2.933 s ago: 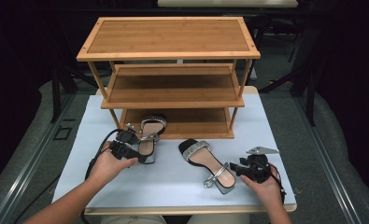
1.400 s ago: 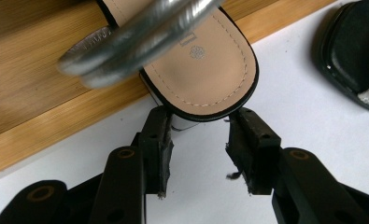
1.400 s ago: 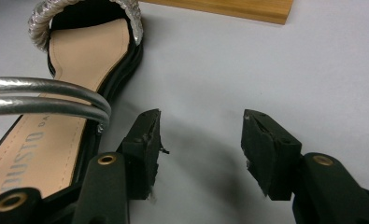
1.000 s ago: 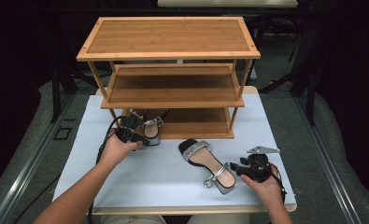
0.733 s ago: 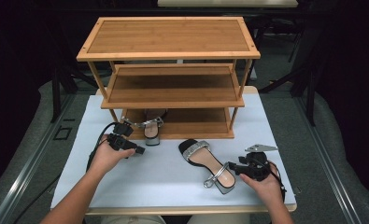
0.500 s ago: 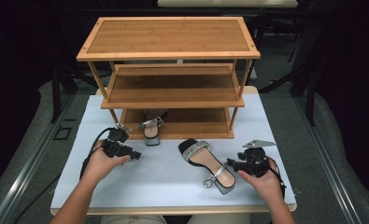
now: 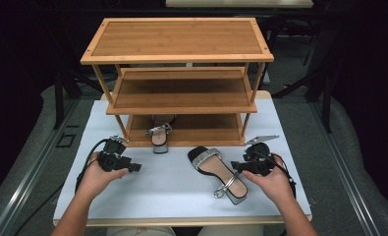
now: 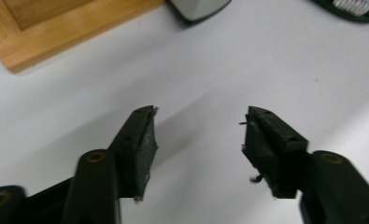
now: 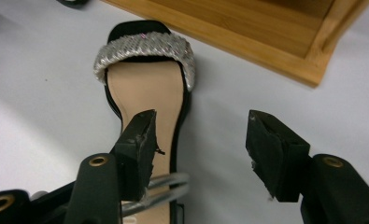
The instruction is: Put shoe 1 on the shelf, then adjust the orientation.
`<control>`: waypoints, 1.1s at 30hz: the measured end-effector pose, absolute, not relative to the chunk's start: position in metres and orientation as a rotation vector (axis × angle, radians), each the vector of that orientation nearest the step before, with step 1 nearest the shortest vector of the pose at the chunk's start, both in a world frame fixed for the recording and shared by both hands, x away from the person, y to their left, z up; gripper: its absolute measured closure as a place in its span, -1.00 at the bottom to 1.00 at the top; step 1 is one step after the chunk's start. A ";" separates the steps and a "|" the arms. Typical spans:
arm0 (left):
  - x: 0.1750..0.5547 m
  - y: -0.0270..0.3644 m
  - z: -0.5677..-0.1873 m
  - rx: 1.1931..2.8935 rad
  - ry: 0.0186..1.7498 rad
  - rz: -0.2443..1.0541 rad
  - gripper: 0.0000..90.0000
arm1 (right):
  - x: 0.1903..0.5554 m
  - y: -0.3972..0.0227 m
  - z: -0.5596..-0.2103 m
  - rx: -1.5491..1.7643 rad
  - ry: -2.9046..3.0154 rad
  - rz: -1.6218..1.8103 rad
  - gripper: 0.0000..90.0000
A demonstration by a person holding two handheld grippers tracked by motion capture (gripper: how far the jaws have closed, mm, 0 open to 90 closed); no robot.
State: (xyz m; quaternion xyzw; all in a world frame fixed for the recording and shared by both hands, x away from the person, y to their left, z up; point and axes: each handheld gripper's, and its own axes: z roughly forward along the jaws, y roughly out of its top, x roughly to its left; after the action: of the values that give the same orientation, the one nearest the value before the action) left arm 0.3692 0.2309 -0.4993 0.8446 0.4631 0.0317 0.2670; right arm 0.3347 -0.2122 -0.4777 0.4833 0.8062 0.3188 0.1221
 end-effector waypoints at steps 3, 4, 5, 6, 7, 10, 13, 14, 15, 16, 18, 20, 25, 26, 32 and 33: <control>0.368 0.234 -0.501 2.270 1.257 0.067 -0.13 | 0.336 -0.204 -0.472 1.357 2.369 0.930 -0.07; 0.368 0.236 -0.501 2.266 1.260 0.058 -0.15 | 0.336 -0.200 -0.471 1.353 2.348 0.880 -0.08; 0.368 0.238 -0.501 2.261 1.266 0.055 -0.17 | 0.337 -0.196 -0.470 1.353 2.365 0.858 -0.08; 0.368 0.238 -0.501 2.260 1.268 0.053 -0.20 | 0.338 -0.193 -0.469 1.346 2.379 0.851 -0.08; 0.367 0.239 -0.501 2.260 1.268 0.051 -0.22 | 0.339 -0.191 -0.470 1.340 2.396 0.874 -0.09; 0.366 0.241 -0.500 2.263 1.262 0.051 -0.26 | 0.342 -0.182 -0.470 1.325 2.436 0.848 -0.08; 0.365 0.241 -0.499 2.262 1.264 0.043 -0.26 | 0.345 -0.174 -0.471 1.302 2.475 0.783 -0.09; 0.365 0.241 -0.499 2.261 1.261 0.045 -0.26 | 0.346 -0.172 -0.472 1.289 2.497 0.773 -0.09; 0.364 0.242 -0.498 2.258 1.264 0.048 -0.26 | 0.346 -0.169 -0.472 1.287 2.498 0.728 -0.09; 0.364 0.242 -0.497 2.257 1.262 0.054 -0.26 | 0.348 -0.167 -0.474 1.280 2.537 0.736 -0.09; 0.364 0.241 -0.497 2.256 1.262 0.054 -0.26 | 0.349 -0.162 -0.476 1.282 2.560 0.670 -0.09; 0.364 0.241 -0.496 2.259 1.259 0.054 -0.26 | 0.352 -0.159 -0.479 1.272 2.595 0.632 -0.10; 0.364 0.240 -0.497 2.261 1.262 0.053 -0.26 | 0.354 -0.153 -0.485 1.274 2.634 0.589 -0.14; 0.364 0.240 -0.498 2.259 1.262 0.051 -0.26 | 0.355 -0.152 -0.486 1.280 2.644 0.590 -0.15; 0.364 0.240 -0.498 2.256 1.267 0.049 -0.27 | 0.359 -0.149 -0.494 1.316 2.726 0.481 -0.16; 0.364 0.240 -0.498 2.256 1.268 0.049 -0.27 | 0.359 -0.148 -0.495 1.320 2.729 0.457 -0.16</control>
State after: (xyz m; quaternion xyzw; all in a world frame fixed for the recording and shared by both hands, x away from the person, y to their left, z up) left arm 0.3637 0.2403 -0.4983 0.8385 0.4712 0.0184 0.2732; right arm 0.3591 -0.1480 -0.4948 0.4303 0.8895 0.1489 0.0381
